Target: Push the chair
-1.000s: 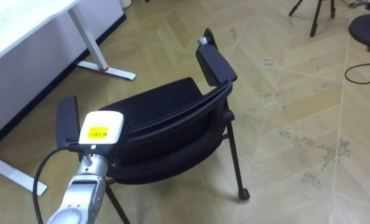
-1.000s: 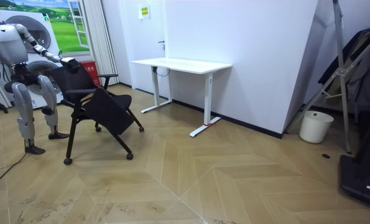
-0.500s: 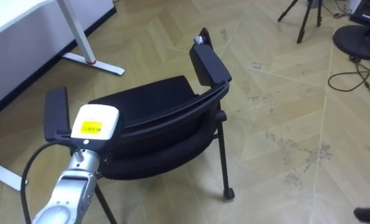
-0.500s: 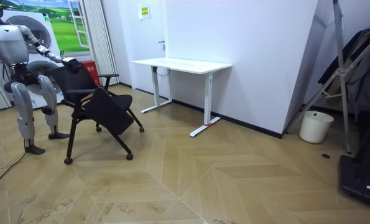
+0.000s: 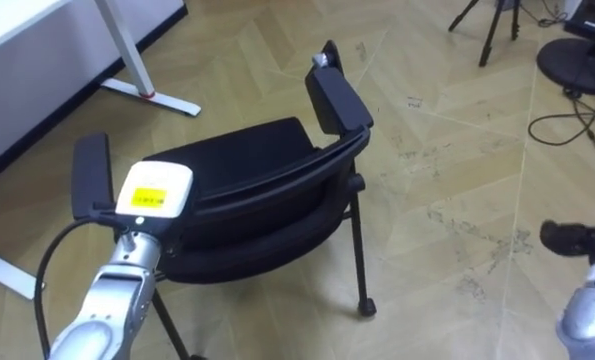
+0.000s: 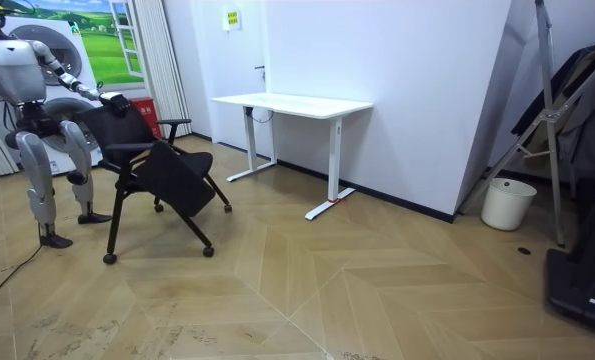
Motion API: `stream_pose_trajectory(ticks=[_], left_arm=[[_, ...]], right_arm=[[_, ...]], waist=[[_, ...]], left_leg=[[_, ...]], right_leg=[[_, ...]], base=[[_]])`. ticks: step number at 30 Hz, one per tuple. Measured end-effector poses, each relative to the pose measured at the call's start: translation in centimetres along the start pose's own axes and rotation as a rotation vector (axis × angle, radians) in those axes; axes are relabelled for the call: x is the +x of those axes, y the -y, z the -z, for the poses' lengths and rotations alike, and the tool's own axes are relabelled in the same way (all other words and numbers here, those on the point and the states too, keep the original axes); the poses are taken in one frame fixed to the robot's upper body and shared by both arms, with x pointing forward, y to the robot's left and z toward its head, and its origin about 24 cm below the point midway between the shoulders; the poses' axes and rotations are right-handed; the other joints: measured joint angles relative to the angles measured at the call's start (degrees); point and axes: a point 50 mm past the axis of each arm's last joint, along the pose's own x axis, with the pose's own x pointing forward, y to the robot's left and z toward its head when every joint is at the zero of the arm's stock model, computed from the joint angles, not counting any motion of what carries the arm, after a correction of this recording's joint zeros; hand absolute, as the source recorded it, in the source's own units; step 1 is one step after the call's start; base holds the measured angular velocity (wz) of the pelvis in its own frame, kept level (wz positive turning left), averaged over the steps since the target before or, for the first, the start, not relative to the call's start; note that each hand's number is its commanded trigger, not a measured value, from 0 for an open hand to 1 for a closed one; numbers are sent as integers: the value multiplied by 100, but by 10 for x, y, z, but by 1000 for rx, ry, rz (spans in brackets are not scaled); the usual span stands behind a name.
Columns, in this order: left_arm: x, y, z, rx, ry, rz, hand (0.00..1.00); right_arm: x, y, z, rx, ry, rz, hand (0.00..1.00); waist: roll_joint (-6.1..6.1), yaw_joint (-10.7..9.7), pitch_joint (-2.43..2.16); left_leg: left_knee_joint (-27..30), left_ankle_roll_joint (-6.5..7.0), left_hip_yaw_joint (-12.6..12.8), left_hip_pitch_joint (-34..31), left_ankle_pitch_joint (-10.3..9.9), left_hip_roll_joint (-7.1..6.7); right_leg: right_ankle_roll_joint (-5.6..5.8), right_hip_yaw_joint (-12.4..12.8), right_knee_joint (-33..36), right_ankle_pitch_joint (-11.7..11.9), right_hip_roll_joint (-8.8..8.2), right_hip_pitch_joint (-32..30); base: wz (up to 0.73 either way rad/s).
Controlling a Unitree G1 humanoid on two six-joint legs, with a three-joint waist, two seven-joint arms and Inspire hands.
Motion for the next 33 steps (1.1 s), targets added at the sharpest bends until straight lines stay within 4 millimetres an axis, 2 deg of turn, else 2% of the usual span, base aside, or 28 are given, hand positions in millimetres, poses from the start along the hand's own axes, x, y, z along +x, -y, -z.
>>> stream_pose_trajectory(ticks=[2,6,11,17,24,33], left_arm=[[1,-2,-1,-1,10,-6,100],[1,-4,-3,-1,18,-16,100],[1,-5,-7,11,50,-15,100],[2,-6,-13,18,74,-17,100],[2,-7,-13,14,77,-21,100],[3,-7,-17,16,89,-21,100]], right_arm=[[-1,-2,-6,-20,48,-19,0],[-3,-6,-19,-70,138,-49,0],[-11,-15,-40,-77,251,-101,0],[-20,-24,-53,-118,357,-138,0],[-27,-30,-62,-145,421,-172,0],[-43,-35,-96,-141,595,-219,0]], waist=[[17,90,3],[54,119,9],[50,244,11],[59,419,14],[81,458,8],[81,505,9]], left_leg=[[0,0,12,1,0,7],[-2,0,13,-57,0,7],[-32,-1,27,6,0,6],[-64,-1,25,38,0,6],[-65,-1,22,-6,0,6],[-69,-1,9,1,0,4]], right_leg=[[-3,5,-6,2,6,-1],[-3,-3,-7,2,6,-30],[-3,8,-17,2,6,24],[-3,4,-33,2,9,6],[-3,1,-31,2,8,2],[-3,-7,-28,2,8,11]], base=[[-2],[0],[-1],[-1],[0],[0]])
